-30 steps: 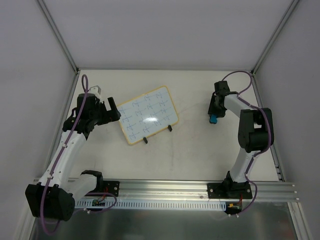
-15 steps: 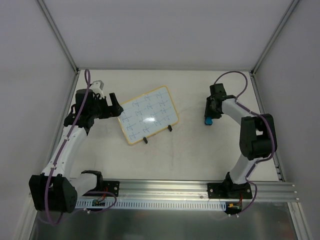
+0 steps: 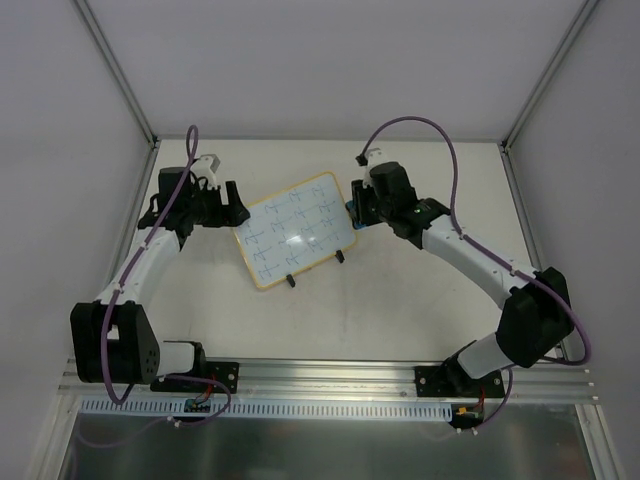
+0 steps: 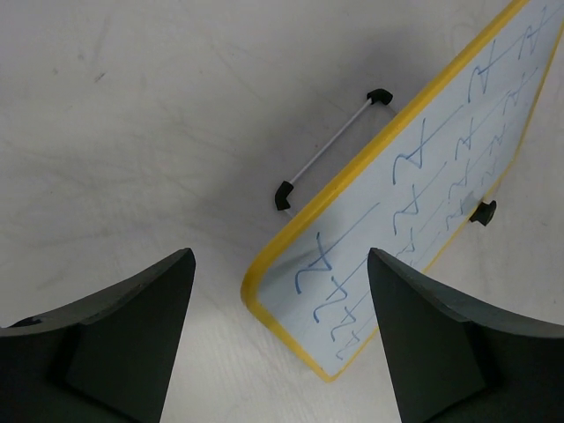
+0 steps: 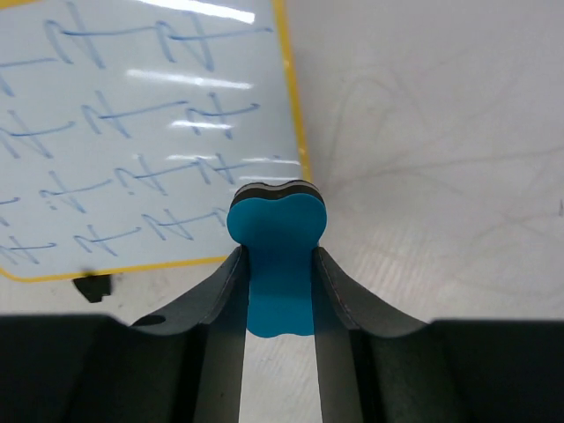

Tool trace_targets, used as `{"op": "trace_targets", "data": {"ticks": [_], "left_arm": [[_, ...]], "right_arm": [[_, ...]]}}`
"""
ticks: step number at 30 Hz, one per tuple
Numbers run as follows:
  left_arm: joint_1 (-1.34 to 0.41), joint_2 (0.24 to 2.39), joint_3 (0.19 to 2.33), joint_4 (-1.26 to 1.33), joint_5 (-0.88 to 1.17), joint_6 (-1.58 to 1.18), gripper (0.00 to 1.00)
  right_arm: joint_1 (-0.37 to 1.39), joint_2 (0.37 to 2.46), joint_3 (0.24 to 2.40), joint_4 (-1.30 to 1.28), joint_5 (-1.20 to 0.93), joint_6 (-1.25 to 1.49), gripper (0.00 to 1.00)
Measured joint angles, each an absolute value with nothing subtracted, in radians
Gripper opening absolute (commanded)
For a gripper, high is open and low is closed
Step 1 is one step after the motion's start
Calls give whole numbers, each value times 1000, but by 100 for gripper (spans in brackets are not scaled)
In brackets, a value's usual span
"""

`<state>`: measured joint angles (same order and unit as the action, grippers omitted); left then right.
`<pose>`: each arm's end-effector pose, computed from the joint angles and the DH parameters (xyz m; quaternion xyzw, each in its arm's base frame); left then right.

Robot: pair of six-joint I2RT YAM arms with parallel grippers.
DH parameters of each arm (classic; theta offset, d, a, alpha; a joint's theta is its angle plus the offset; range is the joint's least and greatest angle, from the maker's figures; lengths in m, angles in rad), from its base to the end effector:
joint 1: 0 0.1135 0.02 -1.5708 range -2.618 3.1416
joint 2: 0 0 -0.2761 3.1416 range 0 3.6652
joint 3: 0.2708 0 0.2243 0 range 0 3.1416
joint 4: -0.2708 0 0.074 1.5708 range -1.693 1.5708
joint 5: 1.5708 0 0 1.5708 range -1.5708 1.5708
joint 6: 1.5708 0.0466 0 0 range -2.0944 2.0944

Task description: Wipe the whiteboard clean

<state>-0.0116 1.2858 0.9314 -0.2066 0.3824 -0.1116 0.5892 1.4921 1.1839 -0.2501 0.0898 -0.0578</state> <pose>0.2649 -0.0205 0.2974 0.0489 0.8628 -0.1952 0.4638 0.2722 0.1769 0.3166 -0.2571 0.8353 0.0893 0.4777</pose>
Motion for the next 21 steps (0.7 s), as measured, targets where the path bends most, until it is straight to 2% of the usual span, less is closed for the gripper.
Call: {"op": "trace_targets", "data": {"ticks": [7, 12, 21], "left_arm": [[-12, 1388, 1061, -164, 469, -38, 73], [-12, 1457, 1124, -145, 583, -5, 59], [-12, 1558, 1142, -156, 711, 54, 54]], "right_arm": [[723, 1551, 1306, -226, 94, -94, 0], [768, 1588, 1326, -200, 94, -125, 0], [804, 1639, 1383, -186, 93, -164, 0]]}}
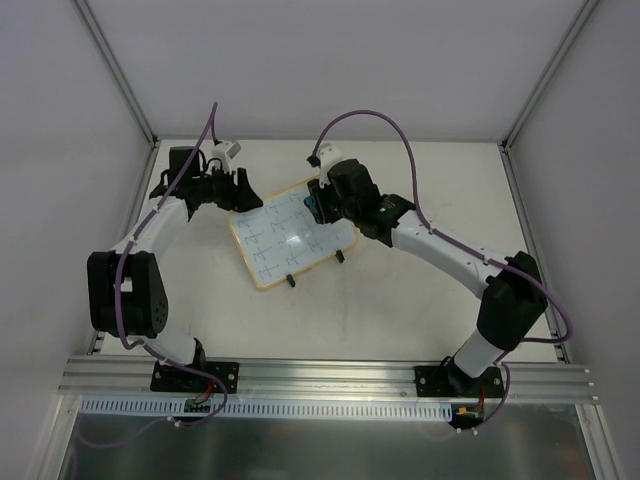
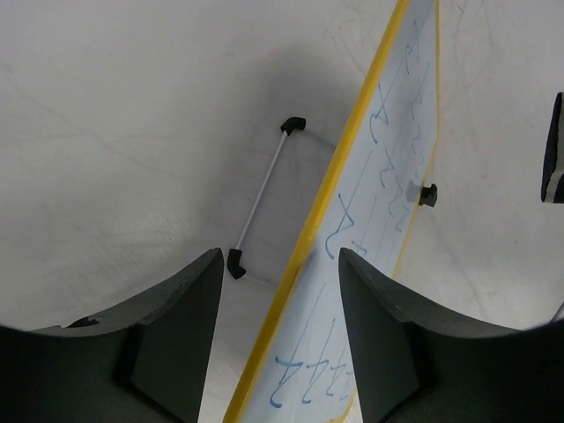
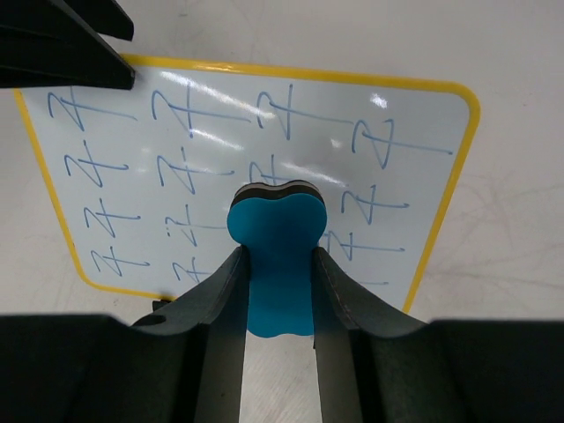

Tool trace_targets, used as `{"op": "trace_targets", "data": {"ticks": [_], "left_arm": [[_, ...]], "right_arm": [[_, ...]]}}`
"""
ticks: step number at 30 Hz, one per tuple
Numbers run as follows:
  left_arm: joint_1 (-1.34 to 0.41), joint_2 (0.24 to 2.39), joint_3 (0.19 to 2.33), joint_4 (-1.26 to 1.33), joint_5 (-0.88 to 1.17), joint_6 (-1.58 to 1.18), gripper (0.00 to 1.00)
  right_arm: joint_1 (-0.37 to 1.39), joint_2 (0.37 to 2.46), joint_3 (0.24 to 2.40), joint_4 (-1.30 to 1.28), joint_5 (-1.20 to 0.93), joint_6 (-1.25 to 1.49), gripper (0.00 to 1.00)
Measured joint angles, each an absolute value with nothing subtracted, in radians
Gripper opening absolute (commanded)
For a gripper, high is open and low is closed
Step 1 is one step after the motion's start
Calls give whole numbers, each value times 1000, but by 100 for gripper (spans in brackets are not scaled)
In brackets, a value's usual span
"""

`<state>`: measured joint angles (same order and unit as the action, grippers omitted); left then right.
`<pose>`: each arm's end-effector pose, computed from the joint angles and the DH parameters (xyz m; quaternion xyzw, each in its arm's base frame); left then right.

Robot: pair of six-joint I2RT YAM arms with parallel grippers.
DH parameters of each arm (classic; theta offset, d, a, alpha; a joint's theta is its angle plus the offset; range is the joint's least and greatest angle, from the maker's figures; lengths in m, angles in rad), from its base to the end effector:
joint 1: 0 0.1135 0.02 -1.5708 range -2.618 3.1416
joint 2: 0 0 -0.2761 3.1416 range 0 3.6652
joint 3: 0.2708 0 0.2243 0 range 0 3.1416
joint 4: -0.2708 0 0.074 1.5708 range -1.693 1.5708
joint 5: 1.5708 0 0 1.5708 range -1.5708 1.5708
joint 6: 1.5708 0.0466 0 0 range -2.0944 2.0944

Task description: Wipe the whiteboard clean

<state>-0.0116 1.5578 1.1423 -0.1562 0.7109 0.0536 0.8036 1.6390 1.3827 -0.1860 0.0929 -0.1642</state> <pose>0.3299 -0.0342 0.2981 0.1934 0.8171 -0.2960 0.4554 0.2613 0.2647 0.3407 -0.3707 0.7587 0.1306 0.5195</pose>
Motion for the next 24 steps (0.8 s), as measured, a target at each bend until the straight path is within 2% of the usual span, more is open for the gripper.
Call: {"op": "trace_targets", "data": {"ticks": [14, 18, 19, 24], "left_arm": [[-12, 1626, 1187, -198, 835, 104, 30], [-12, 1626, 1189, -205, 839, 120, 17], [-11, 1626, 1189, -207, 845, 122, 11], [-12, 1625, 1189, -225, 883, 133, 0]], "right_arm": [[815, 1694, 1423, -140, 71, -218, 4], [816, 1728, 1430, -98, 62, -222, 4], [817, 1737, 1432, -85, 62, -222, 4], [825, 1797, 1440, -17, 68, -222, 4]]}}
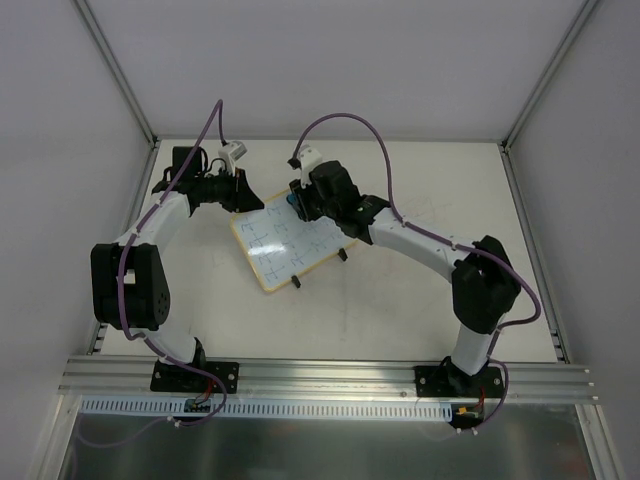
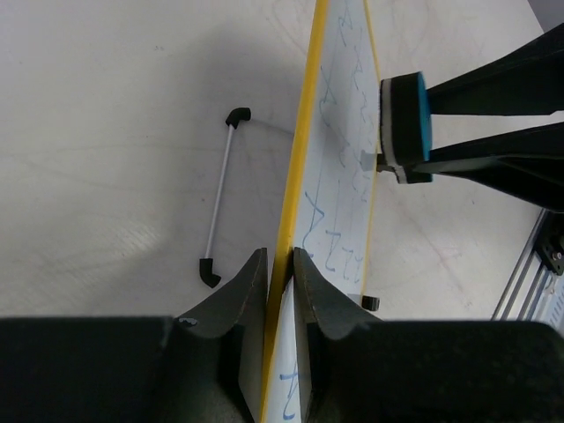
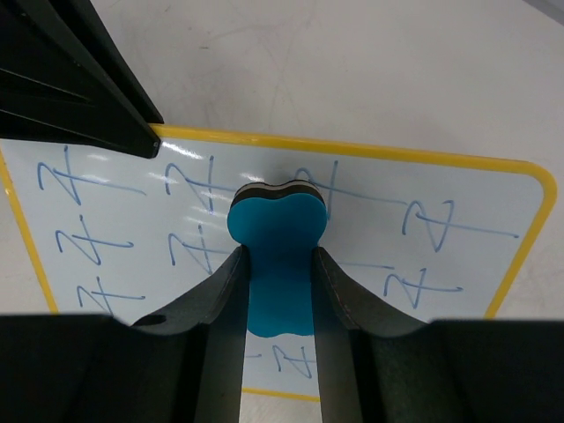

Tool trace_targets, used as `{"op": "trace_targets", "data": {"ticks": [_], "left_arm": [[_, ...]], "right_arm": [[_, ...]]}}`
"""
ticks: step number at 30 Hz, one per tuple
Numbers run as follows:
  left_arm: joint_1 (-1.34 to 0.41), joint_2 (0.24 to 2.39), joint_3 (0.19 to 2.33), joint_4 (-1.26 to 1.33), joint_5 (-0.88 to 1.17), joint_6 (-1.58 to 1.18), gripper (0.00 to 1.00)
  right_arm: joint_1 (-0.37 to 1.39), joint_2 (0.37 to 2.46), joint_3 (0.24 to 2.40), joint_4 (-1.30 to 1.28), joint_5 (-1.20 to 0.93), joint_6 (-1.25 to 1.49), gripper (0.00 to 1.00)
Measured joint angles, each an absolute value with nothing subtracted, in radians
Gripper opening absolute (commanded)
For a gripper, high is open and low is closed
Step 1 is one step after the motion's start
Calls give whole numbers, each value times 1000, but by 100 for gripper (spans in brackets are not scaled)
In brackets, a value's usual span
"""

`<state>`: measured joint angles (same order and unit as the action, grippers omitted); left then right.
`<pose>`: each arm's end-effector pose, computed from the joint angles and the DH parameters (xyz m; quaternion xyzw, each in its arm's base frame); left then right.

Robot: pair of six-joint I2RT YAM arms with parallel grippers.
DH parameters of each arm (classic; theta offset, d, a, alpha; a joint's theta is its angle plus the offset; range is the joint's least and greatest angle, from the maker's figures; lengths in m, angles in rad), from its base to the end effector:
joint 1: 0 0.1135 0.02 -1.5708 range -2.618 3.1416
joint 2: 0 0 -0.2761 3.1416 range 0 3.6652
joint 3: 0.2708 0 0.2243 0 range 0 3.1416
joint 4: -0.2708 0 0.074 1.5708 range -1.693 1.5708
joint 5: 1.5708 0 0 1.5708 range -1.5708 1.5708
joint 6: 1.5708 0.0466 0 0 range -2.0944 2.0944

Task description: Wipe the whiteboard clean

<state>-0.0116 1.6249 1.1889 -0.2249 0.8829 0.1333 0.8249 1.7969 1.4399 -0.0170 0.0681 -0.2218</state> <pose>0.3375 -0.0399 0.2887 0.2460 0.7964 -0.3589 0.4199 0.2857 0.3045 0.3192 -0.3961 0.7248 0.1403 0.5459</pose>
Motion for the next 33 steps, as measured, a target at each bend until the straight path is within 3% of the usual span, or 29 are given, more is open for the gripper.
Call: {"op": "trace_targets", "data": {"ticks": [25, 33], "left_arm": [[-11, 1623, 1187, -232, 897, 200, 0], [-11, 1615, 1179, -222, 885, 223, 0]], "right_arm": [[990, 1960, 1518, 63, 132, -255, 2], [964, 1960, 1520, 65, 162, -244, 0]]}}
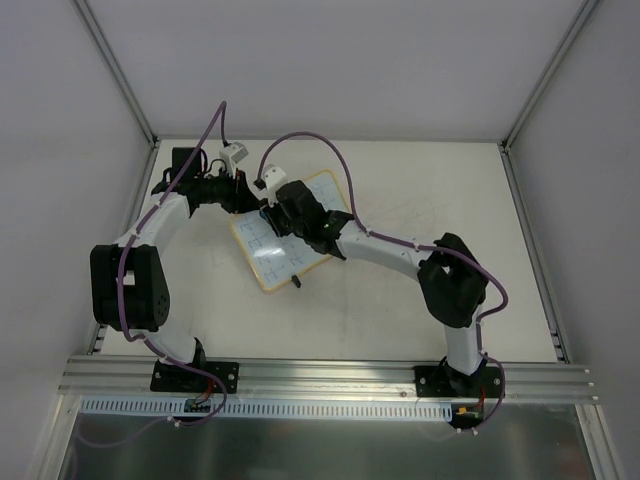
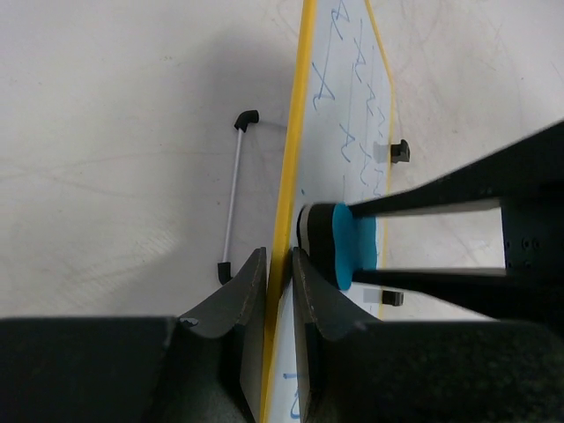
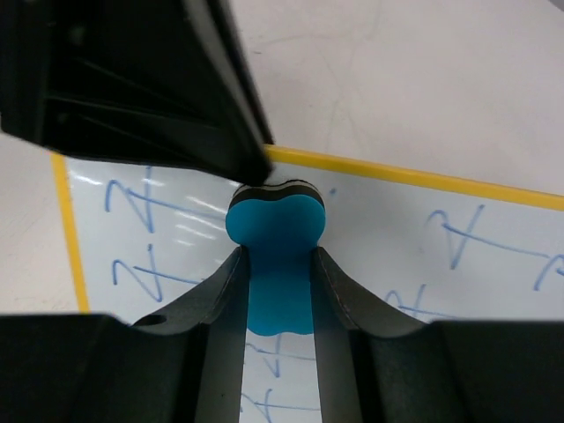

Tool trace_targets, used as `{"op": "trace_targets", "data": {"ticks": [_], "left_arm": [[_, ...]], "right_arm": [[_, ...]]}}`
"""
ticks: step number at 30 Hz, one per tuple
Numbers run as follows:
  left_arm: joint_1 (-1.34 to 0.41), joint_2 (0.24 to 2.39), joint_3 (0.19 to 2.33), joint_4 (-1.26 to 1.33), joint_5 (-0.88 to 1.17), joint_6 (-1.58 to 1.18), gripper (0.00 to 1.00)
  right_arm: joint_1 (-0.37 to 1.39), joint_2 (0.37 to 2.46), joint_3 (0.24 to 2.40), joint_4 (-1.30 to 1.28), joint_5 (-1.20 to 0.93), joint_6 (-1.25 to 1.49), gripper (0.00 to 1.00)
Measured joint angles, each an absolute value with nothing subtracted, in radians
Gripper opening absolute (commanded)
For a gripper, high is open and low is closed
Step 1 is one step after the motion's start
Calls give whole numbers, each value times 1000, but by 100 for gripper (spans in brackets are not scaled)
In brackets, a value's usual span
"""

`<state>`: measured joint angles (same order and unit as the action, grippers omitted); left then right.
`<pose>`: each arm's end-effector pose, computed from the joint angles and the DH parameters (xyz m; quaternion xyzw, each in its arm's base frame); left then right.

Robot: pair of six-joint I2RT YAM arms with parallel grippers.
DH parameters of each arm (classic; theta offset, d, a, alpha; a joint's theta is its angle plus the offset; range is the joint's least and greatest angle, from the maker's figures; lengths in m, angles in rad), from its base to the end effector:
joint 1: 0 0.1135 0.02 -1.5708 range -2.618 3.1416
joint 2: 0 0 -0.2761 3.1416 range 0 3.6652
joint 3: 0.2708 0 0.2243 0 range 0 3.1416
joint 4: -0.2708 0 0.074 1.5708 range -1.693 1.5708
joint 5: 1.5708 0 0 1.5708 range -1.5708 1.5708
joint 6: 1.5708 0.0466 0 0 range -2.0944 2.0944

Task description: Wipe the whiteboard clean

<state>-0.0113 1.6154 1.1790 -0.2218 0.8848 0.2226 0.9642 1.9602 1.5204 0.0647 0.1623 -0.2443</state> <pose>0.3350 -0.0398 0.2890 0.2820 0.7837 -0.3402 0.4365 0.2670 0.3716 0.2872 -0.4305 0.7039 0.1349 0.5487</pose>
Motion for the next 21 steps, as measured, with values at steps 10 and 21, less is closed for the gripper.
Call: {"op": "trace_targets", "data": {"ticks": [10, 21], "left_arm": [[-11, 1615, 1178, -224, 881, 229, 0], [-11, 1608, 1178, -234, 884, 229, 0]], "right_arm": [[873, 1957, 1545, 68, 258, -244, 0], [905, 1963, 1565, 48, 271, -210, 0]]}}
